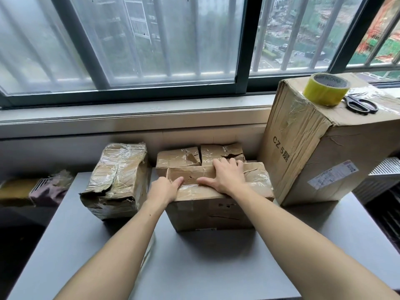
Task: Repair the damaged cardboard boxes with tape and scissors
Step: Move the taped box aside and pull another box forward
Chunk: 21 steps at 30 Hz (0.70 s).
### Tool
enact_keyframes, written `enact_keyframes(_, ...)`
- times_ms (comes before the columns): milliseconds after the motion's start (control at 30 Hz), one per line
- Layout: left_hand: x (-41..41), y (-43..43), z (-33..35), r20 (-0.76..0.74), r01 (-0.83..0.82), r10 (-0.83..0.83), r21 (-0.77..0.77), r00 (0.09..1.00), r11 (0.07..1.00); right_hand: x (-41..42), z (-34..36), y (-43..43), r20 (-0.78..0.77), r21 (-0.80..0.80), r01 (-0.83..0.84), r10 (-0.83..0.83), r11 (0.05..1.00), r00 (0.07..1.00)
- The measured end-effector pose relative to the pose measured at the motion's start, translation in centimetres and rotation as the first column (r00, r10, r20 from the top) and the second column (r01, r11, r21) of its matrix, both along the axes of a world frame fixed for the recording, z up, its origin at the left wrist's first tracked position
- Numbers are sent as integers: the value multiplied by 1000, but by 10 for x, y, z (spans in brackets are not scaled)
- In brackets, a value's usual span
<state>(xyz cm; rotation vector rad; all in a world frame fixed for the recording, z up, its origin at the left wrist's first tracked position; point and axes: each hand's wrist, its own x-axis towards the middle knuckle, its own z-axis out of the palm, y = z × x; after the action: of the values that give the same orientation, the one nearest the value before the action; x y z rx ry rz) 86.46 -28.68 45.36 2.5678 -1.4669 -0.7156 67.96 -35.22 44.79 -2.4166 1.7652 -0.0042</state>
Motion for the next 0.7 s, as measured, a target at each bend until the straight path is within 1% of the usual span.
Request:
enact_keyframes(67,0,2,2,34,31,-30,-30,999,999,-9,1,-4,95,-3,-13,13,1000,995)
enact_keyframes(100,-2,3,5,52,23,-20,-55,998,998,-13,2,-5,147,0,5,-5,1000,989)
enact_keyframes(167,-7,4,12,30,-30,33,-93,999,995,-18,4,-5,194,-4,40,-39,999,980)
enact_keyframes(267,-11,7,16,27,-46,49,-102,998,994,-18,3,-4,180,18,37,-40,999,983)
enact_keyframes(333,-8,7,16,48,-24,29,-105,998,994,-24,4,-3,166,47,66,-73,997,983)
enact_keyframes(367,-5,6,17,48,-34,39,-114,998,993,-29,5,-3,153,50,102,-109,994,982)
enact_keyframes(433,1,4,21,27,-67,71,-134,997,989,-42,8,-1,113,-4,189,-188,982,976)
enact_keyframes(500,4,2,25,31,-39,44,-136,999,990,-54,15,3,75,-33,282,-279,959,957)
enact_keyframes(533,5,1,28,35,-29,35,-143,999,989,-58,19,5,85,11,330,-329,944,940)
enact_keyframes(600,6,-1,30,22,-44,49,-184,999,982,-63,23,8,176,168,392,-419,904,891)
enact_keyframes(633,6,-3,30,27,-39,46,-202,999,979,-65,23,9,224,221,400,-445,890,867)
enact_keyframes(700,6,-6,29,7,-67,71,-248,997,967,-69,23,13,300,221,395,-448,892,843)
